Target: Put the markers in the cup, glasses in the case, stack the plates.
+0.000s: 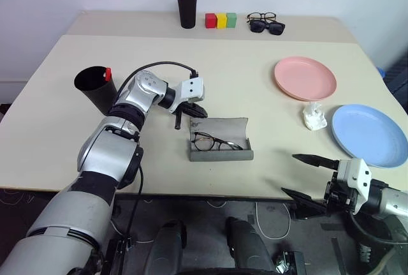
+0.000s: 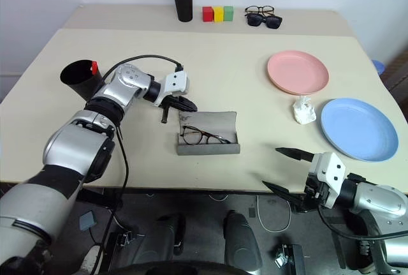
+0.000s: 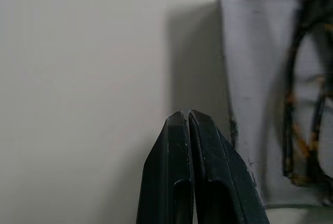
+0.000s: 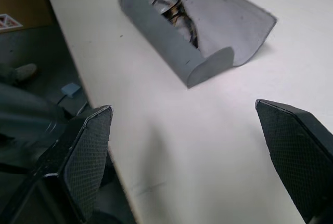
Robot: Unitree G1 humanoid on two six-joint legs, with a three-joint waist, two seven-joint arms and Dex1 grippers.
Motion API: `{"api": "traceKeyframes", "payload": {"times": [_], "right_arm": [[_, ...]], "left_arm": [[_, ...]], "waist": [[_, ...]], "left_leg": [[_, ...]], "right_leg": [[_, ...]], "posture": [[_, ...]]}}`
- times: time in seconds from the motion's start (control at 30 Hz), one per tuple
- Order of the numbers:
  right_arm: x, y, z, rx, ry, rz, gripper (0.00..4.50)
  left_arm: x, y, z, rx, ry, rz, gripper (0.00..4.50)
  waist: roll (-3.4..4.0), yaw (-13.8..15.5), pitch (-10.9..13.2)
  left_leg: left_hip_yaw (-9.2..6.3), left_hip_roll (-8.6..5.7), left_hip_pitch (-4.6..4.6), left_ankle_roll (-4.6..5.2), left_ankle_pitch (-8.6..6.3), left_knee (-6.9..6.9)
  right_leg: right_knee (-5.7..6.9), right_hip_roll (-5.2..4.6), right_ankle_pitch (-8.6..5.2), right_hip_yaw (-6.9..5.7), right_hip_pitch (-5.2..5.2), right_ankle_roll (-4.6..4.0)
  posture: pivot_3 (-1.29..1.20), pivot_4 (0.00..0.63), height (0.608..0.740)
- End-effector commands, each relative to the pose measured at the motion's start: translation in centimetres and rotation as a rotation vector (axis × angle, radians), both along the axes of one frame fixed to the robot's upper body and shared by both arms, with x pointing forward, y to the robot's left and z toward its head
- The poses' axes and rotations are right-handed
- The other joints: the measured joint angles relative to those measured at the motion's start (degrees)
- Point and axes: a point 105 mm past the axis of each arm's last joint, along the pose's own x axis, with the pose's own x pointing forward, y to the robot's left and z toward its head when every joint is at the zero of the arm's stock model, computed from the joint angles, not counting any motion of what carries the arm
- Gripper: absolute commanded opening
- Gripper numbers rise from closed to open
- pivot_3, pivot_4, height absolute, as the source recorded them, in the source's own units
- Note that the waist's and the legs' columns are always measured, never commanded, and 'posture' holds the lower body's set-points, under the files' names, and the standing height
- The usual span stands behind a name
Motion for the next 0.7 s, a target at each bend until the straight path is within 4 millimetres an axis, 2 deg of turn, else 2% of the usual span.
{"api": "traceKeyframes", "payload": {"times": [0.03, 0.17, 0.3, 0.47, 0.5, 0.6, 0.7], "right_arm": [[0.1, 0.1, 0.6, 0.010, -0.018, 0.000, 4.50], [0.1, 0.1, 0.6, 0.015, -0.016, -0.015, 4.50], [0.4, -0.1, 0.4, 0.023, -0.001, -0.052, 4.50], [2.0, -0.8, 0.5, 0.035, -0.040, -0.192, 4.50], [2.4, -1.1, 0.6, 0.037, -0.050, -0.237, 4.50], [3.5, -2.6, 0.8, 0.023, -0.065, -0.381, 4.50], [4.0, -4.2, 0.6, 0.025, -0.037, -0.462, 4.50]], "left_arm": [[-1.6, -0.4, 0.6, 0.042, 0.067, -0.147, 0.07], [-2.4, -0.8, -0.2, 0.066, 0.098, -0.198, 0.07], [-4.3, -0.9, -1.6, 0.093, 0.121, -0.286, 0.07], [-6.0, -0.7, -2.8, 0.075, 0.145, -0.343, 0.07], [-6.0, -0.8, -2.5, 0.051, 0.134, -0.343, 0.07], [-5.0, -1.6, 0.9, -0.128, 0.073, -0.276, 0.07], [-4.8, -1.7, 3.5, -0.218, 0.002, -0.240, 0.07]], "waist": [[0.00, -0.01, 0.00], [0.01, -0.04, 0.00], [0.02, -0.43, -0.01], [0.03, -0.13, -0.02], [0.03, -0.03, -0.02], [0.03, 0.03, -0.01], [0.04, 0.02, -0.02]], "left_leg": [[0.00, 0.00, 0.00, 0.00, 0.00, 0.00], [-0.02, 0.00, 0.00, 0.00, 0.00, 0.02], [-0.03, 0.02, 0.03, 0.02, -0.01, 0.02], [-0.03, 0.03, 0.06, 0.03, -0.01, 0.11], [-0.01, 0.03, 0.06, 0.03, -0.01, 0.13], [-0.01, 0.02, 0.03, 0.03, -0.01, 0.21], [-0.02, 0.02, 0.00, 0.03, -0.01, 0.21]], "right_leg": [[0.00, 0.00, 0.00, 0.00, 0.00, 0.00], [0.03, 0.00, 0.01, 0.00, 0.00, 0.00], [0.10, -0.01, 0.01, 0.02, 0.00, 0.01], [0.21, 0.00, -0.08, 0.02, 0.00, -0.16], [0.20, -0.02, -0.08, 0.04, 0.00, -0.18], [0.21, -0.02, -0.07, 0.03, 0.00, -0.22], [0.21, -0.02, -0.07, 0.02, -0.02, -0.22]], "posture": [[0.00, 0.150, 0.740], [0.00, 0.150, 0.740], [0.00, 0.150, 0.740], [0.00, 0.150, 0.740], [0.00, 0.150, 0.740], [0.00, 0.150, 0.740], [0.00, 0.150, 0.740]]}}
